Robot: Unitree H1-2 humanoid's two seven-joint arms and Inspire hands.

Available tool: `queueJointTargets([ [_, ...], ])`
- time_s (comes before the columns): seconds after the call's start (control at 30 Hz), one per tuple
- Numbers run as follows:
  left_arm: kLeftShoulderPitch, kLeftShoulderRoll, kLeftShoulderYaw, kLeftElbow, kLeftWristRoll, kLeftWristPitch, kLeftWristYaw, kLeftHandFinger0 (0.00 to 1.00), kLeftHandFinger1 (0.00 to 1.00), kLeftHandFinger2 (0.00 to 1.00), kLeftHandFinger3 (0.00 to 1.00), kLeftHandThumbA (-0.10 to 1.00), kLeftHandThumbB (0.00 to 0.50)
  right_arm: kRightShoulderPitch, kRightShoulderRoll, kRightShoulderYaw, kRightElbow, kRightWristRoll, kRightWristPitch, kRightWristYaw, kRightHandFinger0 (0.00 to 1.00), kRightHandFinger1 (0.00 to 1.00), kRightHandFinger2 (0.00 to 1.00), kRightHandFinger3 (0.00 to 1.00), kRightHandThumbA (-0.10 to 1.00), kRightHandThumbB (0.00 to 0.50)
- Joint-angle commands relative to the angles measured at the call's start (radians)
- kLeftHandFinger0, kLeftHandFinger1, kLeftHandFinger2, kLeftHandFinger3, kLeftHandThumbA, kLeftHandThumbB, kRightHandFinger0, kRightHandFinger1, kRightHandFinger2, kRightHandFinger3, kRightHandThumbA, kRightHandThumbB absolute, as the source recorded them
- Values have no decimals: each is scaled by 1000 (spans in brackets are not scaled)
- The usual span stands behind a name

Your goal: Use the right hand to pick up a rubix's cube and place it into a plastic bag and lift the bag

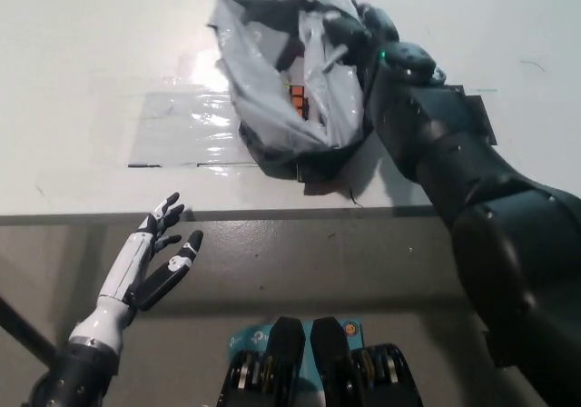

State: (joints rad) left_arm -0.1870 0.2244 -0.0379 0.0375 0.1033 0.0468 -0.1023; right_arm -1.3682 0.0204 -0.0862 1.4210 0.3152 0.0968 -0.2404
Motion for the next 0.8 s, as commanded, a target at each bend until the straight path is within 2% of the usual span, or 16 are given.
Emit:
queueJointTargets([
  [0.0,5,12,-5,-39,15,-15,-5,924,1000,1000,1000,656,138,-108,-72,452,-20,-483,104,85,1000,1000,1000,1000,874,500],
  [0.07,6,11,-6,-38,19,-17,-3,926,1000,1000,1000,657,141,-121,-79,503,-34,-506,110,96,1000,1000,1000,1000,914,500],
  [0.13,6,10,-4,-34,17,-25,0,914,1000,1000,1000,658,148,-138,-86,527,-48,-506,121,108,1000,1000,1000,1000,888,500],
  [0.2,7,14,-6,-37,24,-24,0,894,1000,1000,1000,664,143,-151,-99,541,-79,-482,127,130,1000,1000,1000,1000,798,500],
  [0.3,6,15,-11,-36,30,-17,-2,904,1000,1000,1000,655,132,-152,-118,545,-129,-453,135,144,1000,1000,1000,1000,727,500],
  [0.4,12,14,-13,-37,30,-20,-4,906,1000,1000,1000,629,119,-147,-139,553,-205,-442,168,165,1000,1000,1000,1000,769,500],
  [0.43,16,14,-12,-39,31,-18,-2,894,1000,1000,1000,612,130,-144,-151,563,-250,-444,192,180,1000,1000,1000,1000,821,500],
  [0.5,18,12,-11,-42,32,-14,0,884,1000,1000,1000,603,134,-140,-166,566,-308,-446,219,190,1000,1000,1000,1000,830,500],
  [0.6,21,11,-11,-40,26,-14,-3,879,1000,1000,1000,557,130,-122,-197,523,-446,-423,251,185,1000,1000,1000,1000,784,500],
  [0.77,23,14,-11,-31,26,-22,-5,883,1000,1000,1000,530,124,-117,-238,491,-601,-430,301,216,1000,1000,1000,1000,866,500],
])
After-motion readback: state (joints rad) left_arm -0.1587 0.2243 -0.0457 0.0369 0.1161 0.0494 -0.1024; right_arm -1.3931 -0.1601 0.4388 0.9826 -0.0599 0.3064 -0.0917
